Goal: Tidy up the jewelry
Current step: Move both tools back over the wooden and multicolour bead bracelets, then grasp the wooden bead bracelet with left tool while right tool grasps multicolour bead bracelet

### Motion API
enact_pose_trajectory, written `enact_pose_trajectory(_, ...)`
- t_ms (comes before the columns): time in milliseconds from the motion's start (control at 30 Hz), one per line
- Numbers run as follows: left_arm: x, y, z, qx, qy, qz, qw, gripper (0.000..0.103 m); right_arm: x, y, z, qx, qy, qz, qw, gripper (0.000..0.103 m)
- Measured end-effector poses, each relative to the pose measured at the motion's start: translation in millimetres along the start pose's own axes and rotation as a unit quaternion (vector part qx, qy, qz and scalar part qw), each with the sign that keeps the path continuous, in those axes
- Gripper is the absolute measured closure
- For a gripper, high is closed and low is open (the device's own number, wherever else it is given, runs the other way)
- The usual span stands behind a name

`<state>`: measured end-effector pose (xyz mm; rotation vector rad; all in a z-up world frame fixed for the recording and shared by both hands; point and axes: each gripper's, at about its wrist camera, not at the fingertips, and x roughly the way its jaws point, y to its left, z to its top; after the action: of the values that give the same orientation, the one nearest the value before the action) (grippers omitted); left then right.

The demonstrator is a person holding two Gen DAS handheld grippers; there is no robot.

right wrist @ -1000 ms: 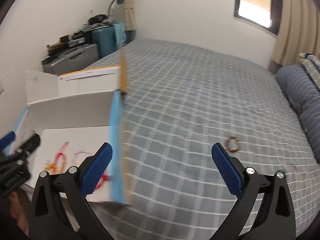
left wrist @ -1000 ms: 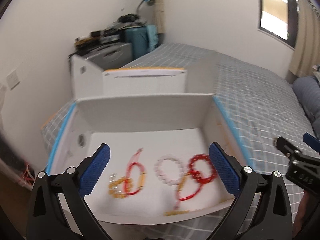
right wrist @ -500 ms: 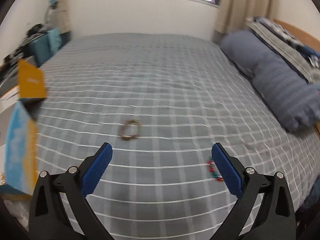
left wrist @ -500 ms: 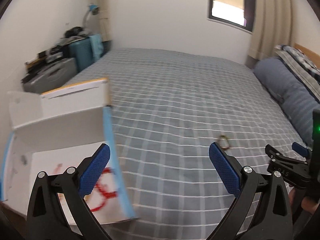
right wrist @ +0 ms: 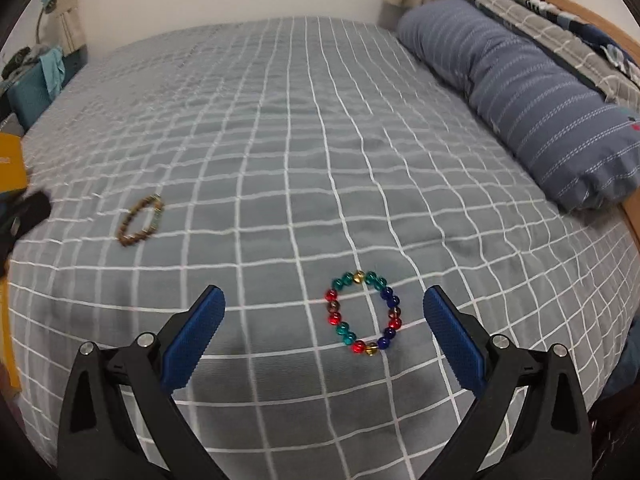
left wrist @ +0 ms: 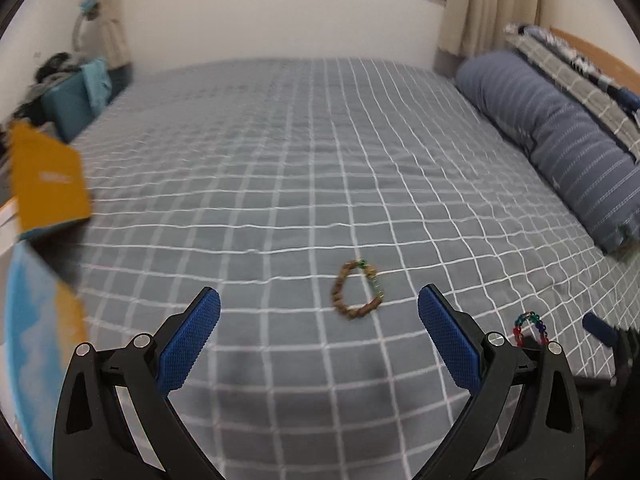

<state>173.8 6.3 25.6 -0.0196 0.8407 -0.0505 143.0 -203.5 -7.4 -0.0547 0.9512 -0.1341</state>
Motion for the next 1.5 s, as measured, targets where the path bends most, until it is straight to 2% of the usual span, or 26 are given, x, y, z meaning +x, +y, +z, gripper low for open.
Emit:
enact_pose_trajectory(267, 79, -2, 6, -0.001, 0.062, -0.001, 0.9981, 0.006, 34, 2, -3, -0.008, 0.039, -0.001, 0.999, 0.008)
enact_pose_trajectory(433, 94, 1, 3, 0.003, 0.068, 0.006, 0.9977, 0.008, 46, 6, -5, -0.007, 0.050, 0.001, 0.999, 0.008)
enact_pose_trajectory(533, 106, 1, -1, 0.003, 0.079, 0.002, 0.9968, 0.012, 54, 4, -7, -0.001, 0.062, 0.003, 0.998, 0.018)
enact_pose_trajectory(700, 124, 4, -6, 0.001, 0.093, 0.011, 0.9956, 0.019, 61, -1, -11, 0.014, 0.079, 0.025, 0.996, 0.028)
enact_pose_trajectory(733, 125, 5, -6, 0.000, 0.090, 0.011, 0.9959, 0.021, 61, -2, -11, 0.019, 0.080, 0.028, 0.996, 0.031)
enact_pose_trajectory(833, 122, 6, -9, -0.002, 0.086, 0.018, 0.9961, 0.039, 61, -5, -12, 0.033, 0.082, 0.032, 0.996, 0.045)
enact_pose_trajectory(867, 122, 6, -8, 0.002, 0.086, 0.017, 0.9962, 0.050, 61, -4, -13, 0.034, 0.083, 0.035, 0.995, 0.048)
enact_pose_trajectory(900, 120, 5, -8, 0.007, 0.086, 0.016, 0.9962, 0.064, 61, -4, -13, 0.035, 0.084, 0.037, 0.995, 0.056)
enact_pose_trajectory(933, 118, 3, -9, 0.012, 0.086, 0.016, 0.9961, 0.072, 59, -2, -13, 0.034, 0.083, 0.037, 0.995, 0.066)
enact_pose_trajectory(967, 117, 1, -9, 0.021, 0.088, 0.019, 0.9958, 0.085, 58, 0, -13, 0.032, 0.080, 0.034, 0.996, 0.071)
enact_pose_trajectory(1000, 113, -1, -11, 0.026, 0.089, 0.020, 0.9955, 0.093, 58, 1, -13, 0.030, 0.080, 0.031, 0.996, 0.082)
enact_pose_trajectory(1033, 112, -3, -13, 0.031, 0.089, 0.023, 0.9953, 0.093, 58, 3, -13, 0.025, 0.080, 0.030, 0.996, 0.088)
enact_pose_trajectory(1100, 110, -3, -12, 0.029, 0.087, 0.020, 0.9956, 0.096, 58, 6, -12, 0.025, 0.079, 0.028, 0.996, 0.091)
enact_pose_trajectory(1500, 84, -11, -10, 0.038, 0.064, -0.002, 0.9973, 0.096, 42, 2, -6, 0.032, 0.054, 0.022, 0.998, 0.094)
